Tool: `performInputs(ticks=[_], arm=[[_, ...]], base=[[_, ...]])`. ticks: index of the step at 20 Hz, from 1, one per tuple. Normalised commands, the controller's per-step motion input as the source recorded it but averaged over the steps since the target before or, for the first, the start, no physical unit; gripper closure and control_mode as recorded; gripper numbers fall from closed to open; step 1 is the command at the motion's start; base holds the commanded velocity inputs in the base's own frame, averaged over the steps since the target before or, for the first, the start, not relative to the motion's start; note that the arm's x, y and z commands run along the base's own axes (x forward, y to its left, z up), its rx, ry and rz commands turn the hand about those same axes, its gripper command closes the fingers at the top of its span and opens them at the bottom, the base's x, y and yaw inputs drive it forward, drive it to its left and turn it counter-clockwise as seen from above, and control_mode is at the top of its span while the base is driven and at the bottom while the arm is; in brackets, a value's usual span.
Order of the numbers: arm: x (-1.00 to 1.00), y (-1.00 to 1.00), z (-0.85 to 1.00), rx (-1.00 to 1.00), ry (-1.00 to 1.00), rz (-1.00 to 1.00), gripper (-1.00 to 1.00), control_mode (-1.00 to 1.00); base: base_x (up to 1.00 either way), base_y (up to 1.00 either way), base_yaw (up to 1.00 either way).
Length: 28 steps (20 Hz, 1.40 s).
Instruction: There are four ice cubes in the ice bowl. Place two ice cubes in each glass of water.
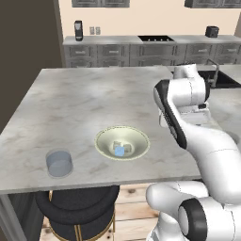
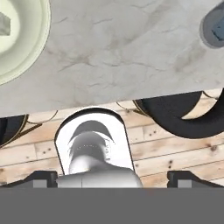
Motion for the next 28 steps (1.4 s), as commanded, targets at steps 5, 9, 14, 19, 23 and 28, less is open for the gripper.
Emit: performInputs(ticks=[5,9,14,19,23,28], arm=[[0.05,0.80,-0.11,0.15,0.16,0.01,-1.00,-1.00],[0.00,0.88,-0.08,0.15,0.24,0.05,-1.00,-1.00],[0.16,0.65,-0.31,0.08,0.02,0.01,-1.00,-1.00],[0.42,0.28,-0.44,0.03,0.01,0.00,-1.00,-1.00],[0.52,0.28,-0.44,0.00,0.01,0.02,-1.00,-1.00],[0.18,0.17,-0.52,0.00,-0.01,0.00,-1.00,-1.00]], base=[[0.00,0.00,0.00],[0.00,0.00,0.00],[0.00,0.00,0.00],[0.00,0.00,0.00],[0.00,0.00,0.00],[0.00,0.00,0.00]])
